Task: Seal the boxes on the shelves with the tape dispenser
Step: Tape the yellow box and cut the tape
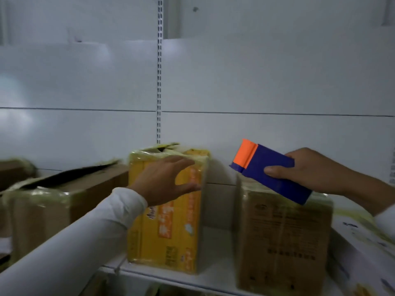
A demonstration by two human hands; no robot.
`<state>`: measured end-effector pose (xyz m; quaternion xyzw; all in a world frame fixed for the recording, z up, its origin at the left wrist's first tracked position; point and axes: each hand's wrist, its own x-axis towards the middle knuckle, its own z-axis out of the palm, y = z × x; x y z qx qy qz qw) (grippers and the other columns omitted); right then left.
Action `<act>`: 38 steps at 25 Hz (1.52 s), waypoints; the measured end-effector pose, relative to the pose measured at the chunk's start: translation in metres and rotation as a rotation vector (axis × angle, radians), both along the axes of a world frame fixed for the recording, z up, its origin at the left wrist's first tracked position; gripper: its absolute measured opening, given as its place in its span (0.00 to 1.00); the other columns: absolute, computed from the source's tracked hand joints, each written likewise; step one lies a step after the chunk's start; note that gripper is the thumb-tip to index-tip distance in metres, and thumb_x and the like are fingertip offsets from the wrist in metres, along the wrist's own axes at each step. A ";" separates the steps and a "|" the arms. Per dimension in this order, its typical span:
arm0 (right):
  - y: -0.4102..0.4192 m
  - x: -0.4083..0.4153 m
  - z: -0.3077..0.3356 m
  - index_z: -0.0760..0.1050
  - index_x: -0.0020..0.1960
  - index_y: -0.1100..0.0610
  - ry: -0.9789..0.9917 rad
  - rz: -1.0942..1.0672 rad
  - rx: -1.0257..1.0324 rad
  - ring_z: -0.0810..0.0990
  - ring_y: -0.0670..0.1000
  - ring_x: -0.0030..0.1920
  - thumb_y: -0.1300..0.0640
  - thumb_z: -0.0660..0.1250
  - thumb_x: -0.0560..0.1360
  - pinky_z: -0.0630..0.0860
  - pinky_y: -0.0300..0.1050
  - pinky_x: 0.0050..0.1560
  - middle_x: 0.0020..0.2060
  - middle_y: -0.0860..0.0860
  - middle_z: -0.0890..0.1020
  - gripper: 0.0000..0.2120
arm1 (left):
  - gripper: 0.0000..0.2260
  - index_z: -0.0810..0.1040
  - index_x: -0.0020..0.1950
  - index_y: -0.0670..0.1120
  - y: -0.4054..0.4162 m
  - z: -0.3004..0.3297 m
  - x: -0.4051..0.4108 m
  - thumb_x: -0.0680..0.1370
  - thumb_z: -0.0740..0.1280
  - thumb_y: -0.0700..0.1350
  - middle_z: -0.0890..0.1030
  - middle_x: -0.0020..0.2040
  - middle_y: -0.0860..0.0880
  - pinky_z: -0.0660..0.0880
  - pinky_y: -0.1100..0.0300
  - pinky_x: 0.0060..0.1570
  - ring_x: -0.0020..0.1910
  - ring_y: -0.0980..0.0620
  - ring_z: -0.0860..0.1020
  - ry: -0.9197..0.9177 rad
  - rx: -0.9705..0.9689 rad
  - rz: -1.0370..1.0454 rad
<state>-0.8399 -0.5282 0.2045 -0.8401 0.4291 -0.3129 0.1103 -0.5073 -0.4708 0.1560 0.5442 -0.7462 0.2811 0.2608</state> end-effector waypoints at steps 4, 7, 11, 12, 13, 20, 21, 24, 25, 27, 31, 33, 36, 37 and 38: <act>0.012 0.064 0.000 0.77 0.40 0.57 -0.001 -0.008 0.012 0.81 0.46 0.26 0.32 0.67 0.66 0.71 0.34 0.27 0.30 0.49 0.84 0.26 | 0.33 0.72 0.67 0.52 0.005 0.017 0.077 0.71 0.57 0.71 0.76 0.64 0.52 0.72 0.56 0.57 0.62 0.52 0.74 0.002 -0.056 0.016; 0.016 0.084 0.004 0.77 0.38 0.56 0.000 -0.031 0.021 0.80 0.44 0.25 0.33 0.67 0.67 0.68 0.33 0.26 0.29 0.48 0.83 0.25 | 0.29 0.73 0.66 0.50 -0.015 0.032 0.091 0.72 0.60 0.68 0.75 0.64 0.50 0.74 0.54 0.57 0.61 0.49 0.74 -0.035 -0.119 -0.067; 0.014 0.093 0.011 0.77 0.38 0.56 0.007 -0.043 -0.001 0.80 0.43 0.25 0.36 0.68 0.69 0.68 0.30 0.25 0.29 0.46 0.83 0.21 | 0.33 0.60 0.74 0.54 -0.049 0.033 0.089 0.73 0.65 0.63 0.65 0.73 0.48 0.67 0.48 0.66 0.69 0.45 0.67 -0.092 0.046 0.124; 0.013 0.092 0.012 0.77 0.39 0.56 0.006 -0.042 -0.002 0.81 0.44 0.26 0.35 0.68 0.69 0.69 0.31 0.25 0.29 0.46 0.84 0.22 | 0.30 0.59 0.74 0.55 -0.055 0.026 0.086 0.75 0.63 0.62 0.66 0.73 0.48 0.66 0.48 0.66 0.68 0.46 0.69 -0.092 0.066 0.159; 0.012 0.090 0.013 0.77 0.40 0.55 0.003 -0.039 -0.001 0.82 0.44 0.27 0.34 0.68 0.67 0.70 0.32 0.26 0.30 0.46 0.84 0.23 | 0.26 0.61 0.73 0.56 -0.060 0.019 0.084 0.77 0.61 0.59 0.70 0.71 0.49 0.65 0.49 0.66 0.66 0.47 0.70 -0.075 0.041 0.168; 0.000 0.068 0.024 0.78 0.42 0.61 -0.061 0.012 -0.025 0.84 0.56 0.33 0.30 0.68 0.62 0.73 0.42 0.33 0.33 0.55 0.85 0.32 | 0.16 0.74 0.66 0.52 -0.059 0.020 0.106 0.78 0.65 0.49 0.76 0.65 0.50 0.70 0.55 0.60 0.61 0.49 0.74 0.083 0.050 -0.179; 0.001 0.066 0.028 0.78 0.42 0.63 -0.074 0.011 -0.026 0.83 0.57 0.32 0.31 0.68 0.62 0.73 0.42 0.32 0.33 0.56 0.85 0.33 | 0.17 0.73 0.66 0.53 -0.058 0.025 0.114 0.78 0.66 0.49 0.74 0.67 0.50 0.70 0.55 0.62 0.64 0.49 0.71 0.073 0.096 -0.226; 0.008 0.065 0.038 0.78 0.42 0.64 -0.080 0.006 -0.018 0.83 0.57 0.31 0.32 0.69 0.64 0.72 0.40 0.31 0.33 0.57 0.84 0.32 | 0.17 0.72 0.67 0.53 -0.058 0.035 0.136 0.77 0.66 0.50 0.63 0.74 0.51 0.63 0.51 0.69 0.72 0.49 0.61 0.011 0.133 -0.196; 0.010 0.066 0.040 0.78 0.42 0.64 -0.074 -0.002 -0.027 0.83 0.58 0.32 0.32 0.69 0.64 0.72 0.41 0.32 0.34 0.57 0.84 0.32 | 0.17 0.72 0.67 0.54 -0.059 0.035 0.144 0.77 0.65 0.50 0.61 0.75 0.52 0.63 0.51 0.70 0.73 0.49 0.60 0.010 0.120 -0.170; 0.016 0.071 0.043 0.77 0.42 0.63 -0.066 -0.012 -0.042 0.83 0.60 0.34 0.32 0.69 0.64 0.73 0.42 0.33 0.34 0.57 0.84 0.32 | 0.20 0.69 0.70 0.54 -0.060 0.031 0.160 0.78 0.65 0.47 0.59 0.76 0.52 0.64 0.53 0.70 0.74 0.49 0.61 0.042 0.128 -0.132; 0.028 0.094 0.049 0.79 0.42 0.61 -0.057 -0.045 -0.066 0.84 0.56 0.33 0.31 0.69 0.63 0.75 0.42 0.32 0.34 0.55 0.85 0.30 | 0.27 0.62 0.74 0.53 -0.055 0.029 0.175 0.77 0.61 0.35 0.63 0.75 0.51 0.62 0.60 0.67 0.72 0.51 0.65 0.133 0.054 -0.045; 0.032 0.108 0.049 0.79 0.42 0.60 -0.057 -0.061 -0.056 0.84 0.56 0.33 0.31 0.69 0.63 0.75 0.44 0.33 0.34 0.55 0.85 0.31 | 0.19 0.68 0.71 0.51 -0.041 0.036 0.160 0.79 0.60 0.43 0.70 0.70 0.51 0.64 0.59 0.65 0.68 0.51 0.69 0.297 -0.097 -0.193; 0.035 0.126 0.047 0.78 0.42 0.61 -0.040 -0.082 -0.049 0.84 0.57 0.33 0.32 0.69 0.64 0.74 0.45 0.34 0.34 0.55 0.85 0.30 | 0.30 0.71 0.66 0.57 -0.026 0.033 0.116 0.72 0.54 0.73 0.74 0.64 0.56 0.71 0.56 0.58 0.61 0.55 0.73 0.157 0.061 -0.224; 0.036 0.131 0.046 0.78 0.41 0.61 -0.042 -0.091 -0.052 0.84 0.56 0.33 0.32 0.69 0.64 0.73 0.44 0.33 0.33 0.55 0.85 0.30 | 0.32 0.72 0.64 0.57 -0.025 0.026 0.105 0.70 0.53 0.75 0.76 0.61 0.56 0.73 0.55 0.55 0.59 0.55 0.74 0.050 0.085 -0.150; 0.038 0.136 0.046 0.78 0.41 0.61 -0.049 -0.099 -0.050 0.84 0.55 0.32 0.33 0.69 0.64 0.73 0.42 0.33 0.33 0.55 0.85 0.29 | 0.30 0.74 0.62 0.56 -0.027 0.023 0.101 0.70 0.56 0.73 0.77 0.58 0.55 0.75 0.55 0.53 0.57 0.53 0.75 -0.023 0.055 -0.101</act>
